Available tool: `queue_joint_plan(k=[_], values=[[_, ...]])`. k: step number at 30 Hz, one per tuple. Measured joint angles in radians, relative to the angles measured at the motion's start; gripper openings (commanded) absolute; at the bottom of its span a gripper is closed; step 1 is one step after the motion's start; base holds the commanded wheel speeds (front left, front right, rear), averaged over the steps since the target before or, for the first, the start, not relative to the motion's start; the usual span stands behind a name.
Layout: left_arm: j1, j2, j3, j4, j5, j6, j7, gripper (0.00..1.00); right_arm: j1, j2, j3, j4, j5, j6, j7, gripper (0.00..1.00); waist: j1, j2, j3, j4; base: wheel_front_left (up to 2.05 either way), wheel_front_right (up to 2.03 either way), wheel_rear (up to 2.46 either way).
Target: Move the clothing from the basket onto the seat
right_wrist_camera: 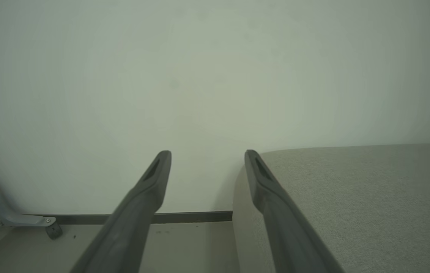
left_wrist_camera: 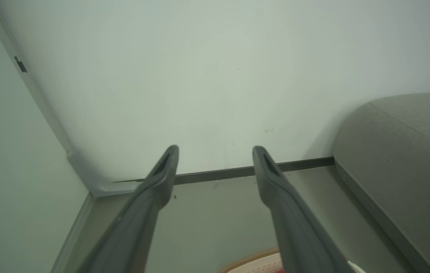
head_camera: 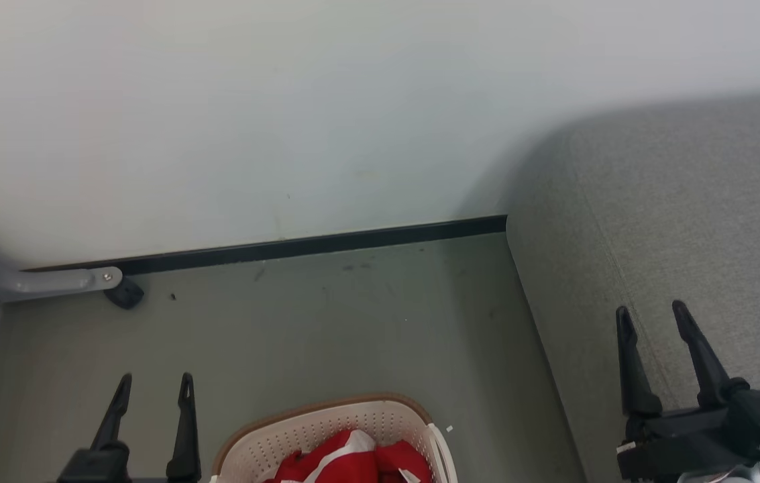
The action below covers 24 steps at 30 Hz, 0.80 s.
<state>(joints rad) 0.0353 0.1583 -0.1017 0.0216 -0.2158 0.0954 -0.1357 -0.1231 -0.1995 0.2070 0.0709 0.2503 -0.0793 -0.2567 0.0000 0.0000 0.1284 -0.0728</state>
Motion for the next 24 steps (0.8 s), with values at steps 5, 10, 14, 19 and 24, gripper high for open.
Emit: queue_joint_plan(k=[5, 10, 14, 19, 24], values=[[-0.098, 0.002, -0.036, 0.025, 0.027, -0.027, 0.028, 1.00, -0.077, -0.013, -0.006, -0.016, -0.003, 0.005, 0.000, 1.00, 0.0001, 0.0000, 0.062, 0.001, 0.00, 0.00, 0.00], [-0.179, -0.001, -0.099, 0.089, 0.042, -0.065, 0.058, 1.00, -0.170, -0.022, -0.021, -0.033, -0.003, 0.009, 0.006, 1.00, 0.0002, 0.0000, 0.130, -0.001, 0.00, 0.00, 0.00], [-0.238, -0.021, -0.156, 0.149, 0.058, -0.096, 0.080, 1.00, -0.260, -0.023, -0.027, -0.036, -0.003, 0.015, 0.015, 1.00, 0.0002, 0.0001, 0.187, -0.005, 0.00, 0.00, 0.00], [-0.300, -0.047, -0.212, 0.233, 0.074, -0.125, 0.101, 1.00, -0.363, -0.023, -0.029, -0.039, -0.003, 0.026, 0.028, 1.00, 0.0003, 0.0001, 0.260, -0.011, 0.00, 0.00, 0.00], [-0.354, -0.059, -0.254, 0.312, 0.100, -0.150, 0.122, 1.00, -0.451, -0.027, -0.034, -0.044, -0.003, 0.030, 0.037, 1.00, 0.0003, 0.0002, 0.334, -0.017, 0.00, 0.00, 0.00]])
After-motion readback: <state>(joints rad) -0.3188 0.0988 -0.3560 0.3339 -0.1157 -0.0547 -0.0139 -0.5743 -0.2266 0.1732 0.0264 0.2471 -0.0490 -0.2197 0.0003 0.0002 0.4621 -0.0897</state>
